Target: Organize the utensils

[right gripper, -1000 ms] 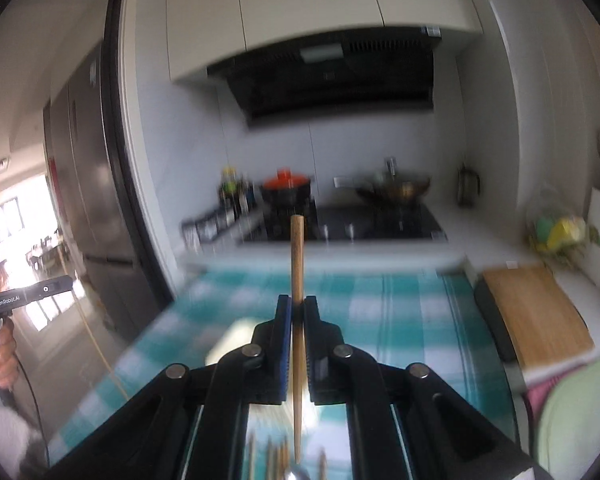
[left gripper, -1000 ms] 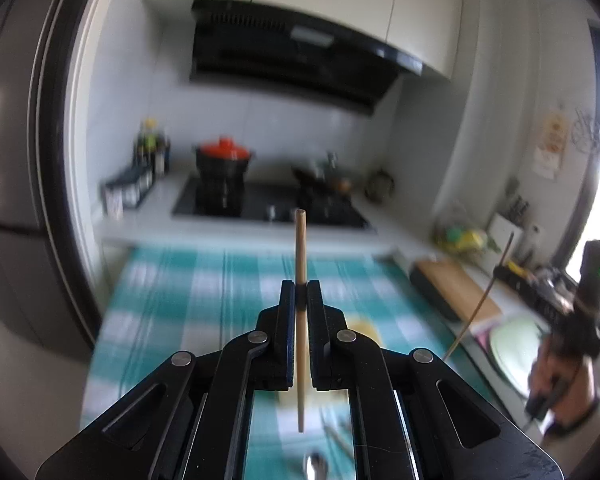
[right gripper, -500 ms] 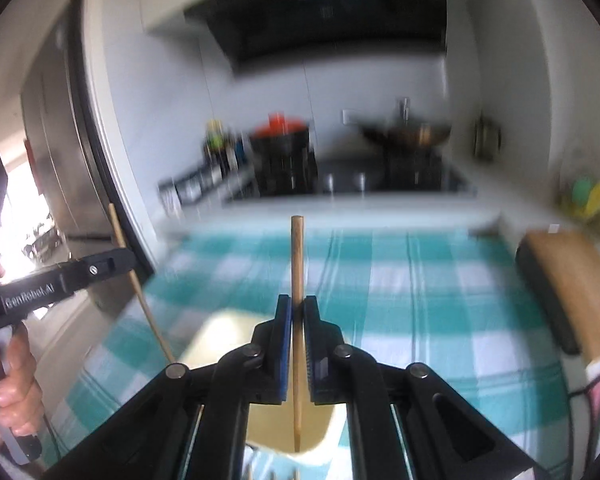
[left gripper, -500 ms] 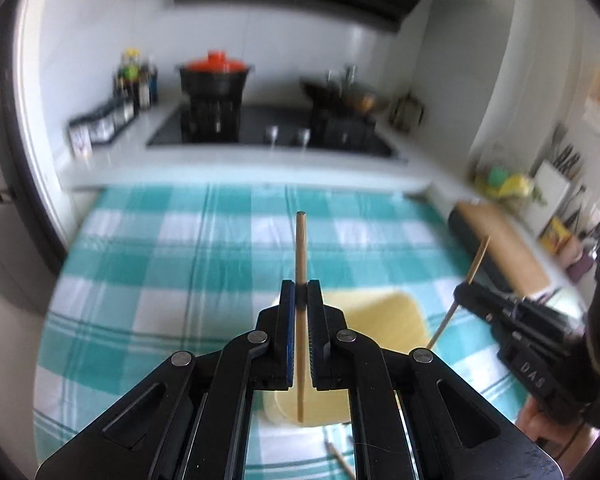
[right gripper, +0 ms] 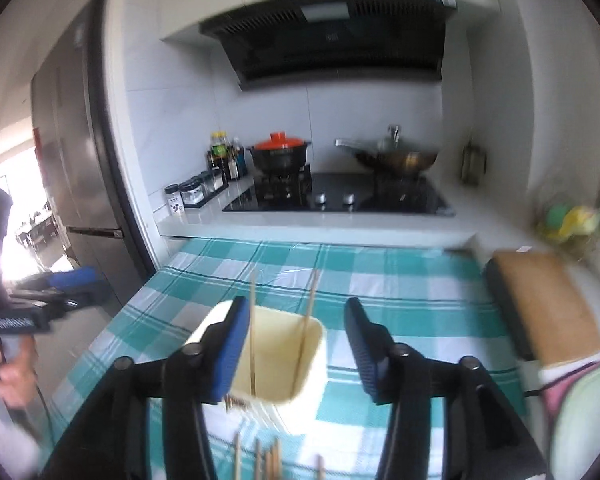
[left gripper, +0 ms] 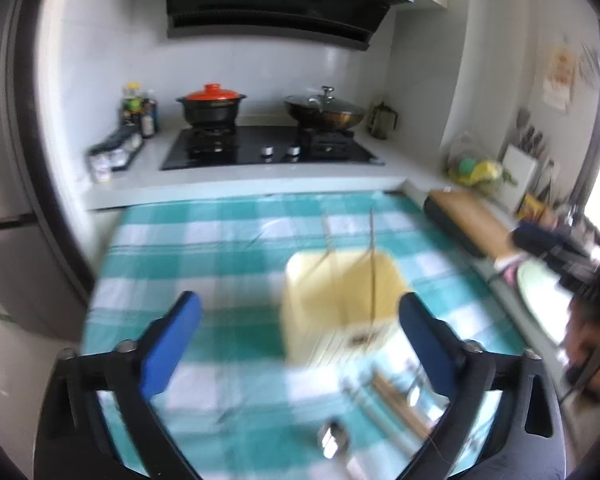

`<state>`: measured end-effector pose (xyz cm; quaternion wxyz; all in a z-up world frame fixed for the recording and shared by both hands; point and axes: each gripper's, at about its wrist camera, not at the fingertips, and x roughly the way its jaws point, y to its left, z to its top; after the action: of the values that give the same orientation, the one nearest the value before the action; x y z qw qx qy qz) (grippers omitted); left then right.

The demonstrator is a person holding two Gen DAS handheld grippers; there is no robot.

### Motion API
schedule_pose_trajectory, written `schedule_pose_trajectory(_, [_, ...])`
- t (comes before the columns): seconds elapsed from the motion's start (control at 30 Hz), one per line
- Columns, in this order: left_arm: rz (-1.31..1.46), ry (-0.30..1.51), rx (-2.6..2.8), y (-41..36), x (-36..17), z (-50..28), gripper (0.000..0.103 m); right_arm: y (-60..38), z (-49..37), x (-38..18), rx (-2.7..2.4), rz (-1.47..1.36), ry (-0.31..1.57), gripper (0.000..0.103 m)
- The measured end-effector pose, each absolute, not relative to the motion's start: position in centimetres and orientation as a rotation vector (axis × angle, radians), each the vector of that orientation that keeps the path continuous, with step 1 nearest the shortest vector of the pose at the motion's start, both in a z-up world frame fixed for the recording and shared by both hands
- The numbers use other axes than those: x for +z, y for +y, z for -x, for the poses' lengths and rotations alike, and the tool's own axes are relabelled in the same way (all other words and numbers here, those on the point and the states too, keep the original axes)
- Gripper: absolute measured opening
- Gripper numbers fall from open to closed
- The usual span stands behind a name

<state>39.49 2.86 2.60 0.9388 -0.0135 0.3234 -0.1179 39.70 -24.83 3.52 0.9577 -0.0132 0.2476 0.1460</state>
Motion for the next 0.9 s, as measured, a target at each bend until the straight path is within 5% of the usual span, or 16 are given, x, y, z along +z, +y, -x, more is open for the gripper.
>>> schedule_pose_trajectory(0.13, [0.017, 0.738, -0.179, 4.3, -3.6, -32.7, 0.1, -27.6, -33.9, 0.8, 0.264, 0.06, 0.501, 0.063])
schedule_pose_trajectory(0.4, [0.136, 0.851, 0.008, 4.9, -17.4, -30.2, 0.1, -33.4, -28.5, -15.2, 0.057, 0.05, 0.724, 0.063])
schedule_pose_trajectory(0.9, [0.045, 0.954, 0.068, 4.2, -22.3, -38.0, 0.103, -36.8, -31.1, -21.2, -0.07, -0.033, 0.898, 0.064])
